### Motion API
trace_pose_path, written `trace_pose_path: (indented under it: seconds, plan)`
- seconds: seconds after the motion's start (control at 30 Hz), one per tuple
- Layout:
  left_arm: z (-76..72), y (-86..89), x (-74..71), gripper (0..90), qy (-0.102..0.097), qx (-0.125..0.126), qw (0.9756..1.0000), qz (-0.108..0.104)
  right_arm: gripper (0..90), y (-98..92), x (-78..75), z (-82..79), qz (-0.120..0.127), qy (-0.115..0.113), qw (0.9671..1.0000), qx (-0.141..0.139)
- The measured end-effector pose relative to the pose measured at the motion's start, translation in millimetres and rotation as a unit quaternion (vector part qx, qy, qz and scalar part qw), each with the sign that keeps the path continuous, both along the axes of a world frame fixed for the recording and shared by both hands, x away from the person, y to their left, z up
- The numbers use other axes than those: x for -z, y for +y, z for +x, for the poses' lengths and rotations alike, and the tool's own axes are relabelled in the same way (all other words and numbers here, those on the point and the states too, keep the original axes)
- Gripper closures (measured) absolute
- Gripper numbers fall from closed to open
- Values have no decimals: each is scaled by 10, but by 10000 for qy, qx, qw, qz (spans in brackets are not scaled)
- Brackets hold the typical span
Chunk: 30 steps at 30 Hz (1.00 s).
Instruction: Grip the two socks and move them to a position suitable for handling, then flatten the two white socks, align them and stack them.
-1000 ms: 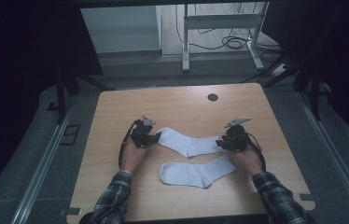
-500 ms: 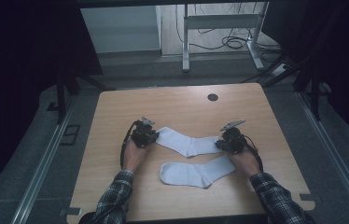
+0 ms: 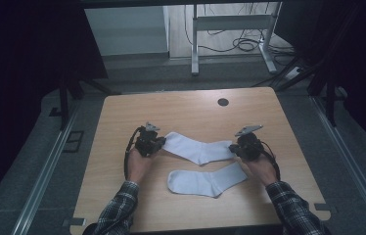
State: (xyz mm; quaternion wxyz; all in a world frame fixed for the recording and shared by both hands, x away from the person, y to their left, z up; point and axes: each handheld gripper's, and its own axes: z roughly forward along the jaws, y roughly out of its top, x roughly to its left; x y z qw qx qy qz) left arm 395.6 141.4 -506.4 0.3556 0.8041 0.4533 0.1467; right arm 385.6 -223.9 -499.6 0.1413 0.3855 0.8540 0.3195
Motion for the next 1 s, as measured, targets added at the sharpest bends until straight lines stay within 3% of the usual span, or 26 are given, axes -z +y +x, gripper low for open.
trace_pose_path:
  seconds: [0.23,0.33,0.73,1.0]
  plan:
    - [-158,22,-112,853,-59,41,9998,-205,857,-86,-93,-63,157,-58,9998,-53]
    - [-301,24,-160,854,-71,92,9994,-318,857,-137,-134,-119,215,-43,9997,-100]
    - [-720,-24,-259,853,-197,235,9989,-347,856,-248,-273,-253,405,-107,9989,-206]
    - [-911,-25,-287,852,-204,242,9986,-426,855,-300,-317,-342,464,-62,9986,-241]
